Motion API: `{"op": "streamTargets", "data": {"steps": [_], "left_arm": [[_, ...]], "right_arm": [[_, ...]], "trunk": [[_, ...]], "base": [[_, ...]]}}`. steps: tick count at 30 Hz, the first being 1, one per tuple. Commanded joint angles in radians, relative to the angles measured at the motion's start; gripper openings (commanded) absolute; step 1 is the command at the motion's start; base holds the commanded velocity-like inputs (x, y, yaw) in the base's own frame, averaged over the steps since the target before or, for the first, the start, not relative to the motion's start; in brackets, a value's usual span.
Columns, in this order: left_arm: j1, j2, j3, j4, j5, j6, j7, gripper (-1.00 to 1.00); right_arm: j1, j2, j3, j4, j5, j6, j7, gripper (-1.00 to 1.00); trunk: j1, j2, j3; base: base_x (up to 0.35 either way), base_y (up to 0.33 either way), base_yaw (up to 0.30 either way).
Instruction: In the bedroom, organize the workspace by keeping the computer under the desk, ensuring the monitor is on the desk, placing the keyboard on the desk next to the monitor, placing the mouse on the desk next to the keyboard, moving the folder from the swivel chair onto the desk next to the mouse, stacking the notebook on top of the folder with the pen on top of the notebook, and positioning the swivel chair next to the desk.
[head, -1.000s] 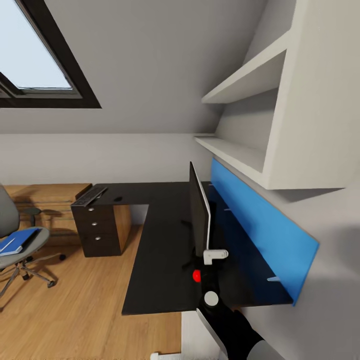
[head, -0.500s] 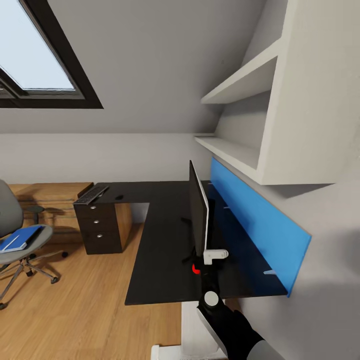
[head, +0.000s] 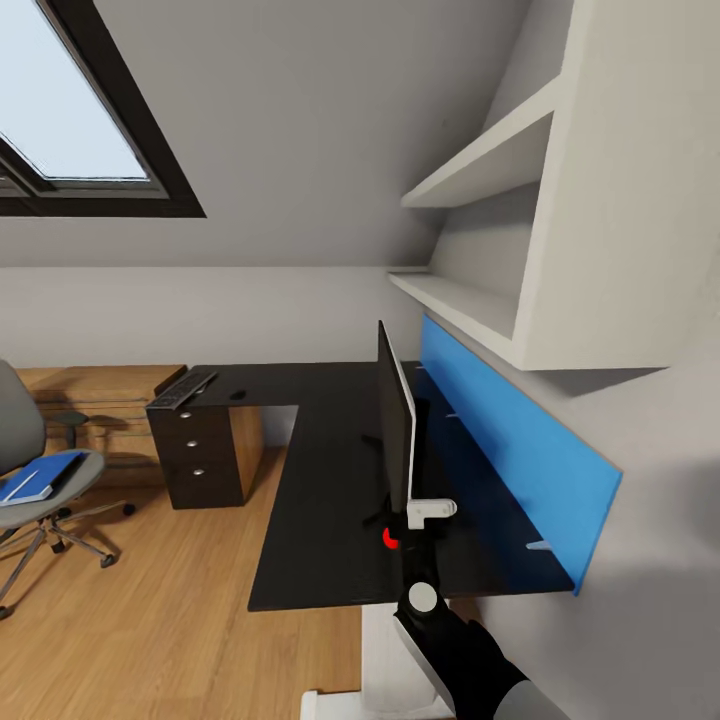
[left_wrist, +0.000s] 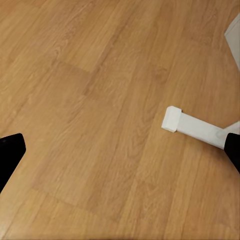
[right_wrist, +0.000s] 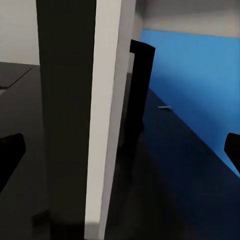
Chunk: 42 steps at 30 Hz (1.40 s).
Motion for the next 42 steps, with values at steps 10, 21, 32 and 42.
{"op": "streamTargets", "data": {"steps": [10, 21, 32, 42], "left_arm": [[-0.001, 0.0, 0.002, 0.001, 0.007, -0.002, -0.008, 1.0], [-0.001, 0.0, 0.0, 0.001, 0.007, -0.002, -0.008, 1.0], [-0.001, -0.001, 0.0, 0.001, 0.007, -0.002, -0.008, 1.0], [-0.001, -0.002, 0.0, 0.001, 0.007, -0.002, -0.008, 1.0]], "right_arm": [[-0.002, -0.001, 0.004, 0.0, -0.009, -0.006, -0.005, 1.0], [-0.002, -0.001, 0.004, 0.0, -0.009, -0.006, -0.005, 1.0], [-0.002, -0.001, 0.004, 0.0, -0.009, -0.009, -0.005, 1.0], [0.001, -0.004, 0.003, -0.047, -0.009, -0.034, -0.012, 1.0]], "trunk": [[0.0, -0.001, -0.001], [0.0, -0.001, -0.001], [0.0, -0.001, -0.001], [0.0, -0.001, -0.001]], "base": [[0.004, -0.024, 0.0], [0.0, -0.041, 0.0], [0.0, -0.001, 0.0], [0.0, 0.0, 0.0]]}}
